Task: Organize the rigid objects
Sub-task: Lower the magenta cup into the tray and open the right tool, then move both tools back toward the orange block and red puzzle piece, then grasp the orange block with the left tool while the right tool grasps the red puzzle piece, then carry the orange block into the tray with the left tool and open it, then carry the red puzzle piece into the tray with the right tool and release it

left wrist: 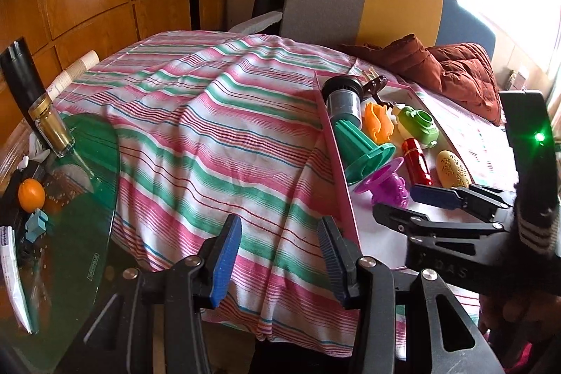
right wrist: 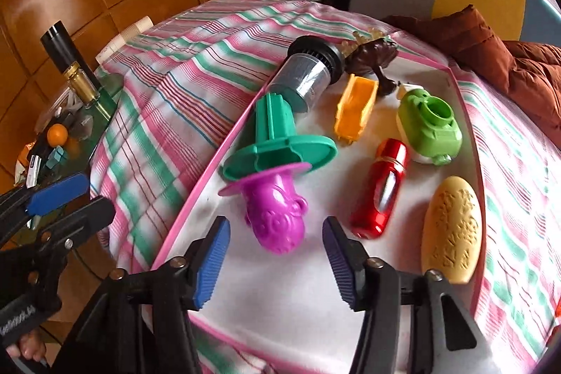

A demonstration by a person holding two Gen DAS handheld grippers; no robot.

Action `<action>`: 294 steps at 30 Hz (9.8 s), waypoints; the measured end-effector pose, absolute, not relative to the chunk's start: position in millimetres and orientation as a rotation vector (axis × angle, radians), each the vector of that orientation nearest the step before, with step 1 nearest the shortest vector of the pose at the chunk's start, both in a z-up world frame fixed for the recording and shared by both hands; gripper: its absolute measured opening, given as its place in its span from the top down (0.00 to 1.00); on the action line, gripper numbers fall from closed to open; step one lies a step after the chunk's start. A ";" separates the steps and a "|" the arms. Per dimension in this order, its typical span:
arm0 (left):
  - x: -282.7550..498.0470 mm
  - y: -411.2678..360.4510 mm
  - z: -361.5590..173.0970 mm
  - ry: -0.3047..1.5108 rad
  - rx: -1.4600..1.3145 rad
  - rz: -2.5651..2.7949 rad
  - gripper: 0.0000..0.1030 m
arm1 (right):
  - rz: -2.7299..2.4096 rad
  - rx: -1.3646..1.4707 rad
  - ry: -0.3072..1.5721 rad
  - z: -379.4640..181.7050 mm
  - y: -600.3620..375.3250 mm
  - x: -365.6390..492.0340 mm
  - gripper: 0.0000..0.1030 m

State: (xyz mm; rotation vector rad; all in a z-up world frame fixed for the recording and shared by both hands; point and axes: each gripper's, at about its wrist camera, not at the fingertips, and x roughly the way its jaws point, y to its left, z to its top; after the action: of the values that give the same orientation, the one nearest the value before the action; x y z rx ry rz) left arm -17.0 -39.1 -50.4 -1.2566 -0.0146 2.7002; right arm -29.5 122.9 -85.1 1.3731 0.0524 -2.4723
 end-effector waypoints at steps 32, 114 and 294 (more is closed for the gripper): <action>-12.1 6.5 -28.2 0.114 -1.144 2.651 0.55 | -2.895 1.373 -0.055 -28.6 316.7 26.7 0.46; -4.7 292.1 -88.7 0.236 -1.170 1.961 0.76 | -2.828 1.418 -1.542 -75.6 559.9 96.2 0.54; -33.8 12.7 -20.1 -0.011 -1.169 2.759 0.00 | -2.767 1.284 -0.095 -55.3 189.2 0.3 0.62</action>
State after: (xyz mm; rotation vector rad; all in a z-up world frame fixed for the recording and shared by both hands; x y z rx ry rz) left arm -33.8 12.7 -20.1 -1.1686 -0.0106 2.7587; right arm 0.3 189.2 -55.3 1.2842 -0.0951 -2.7666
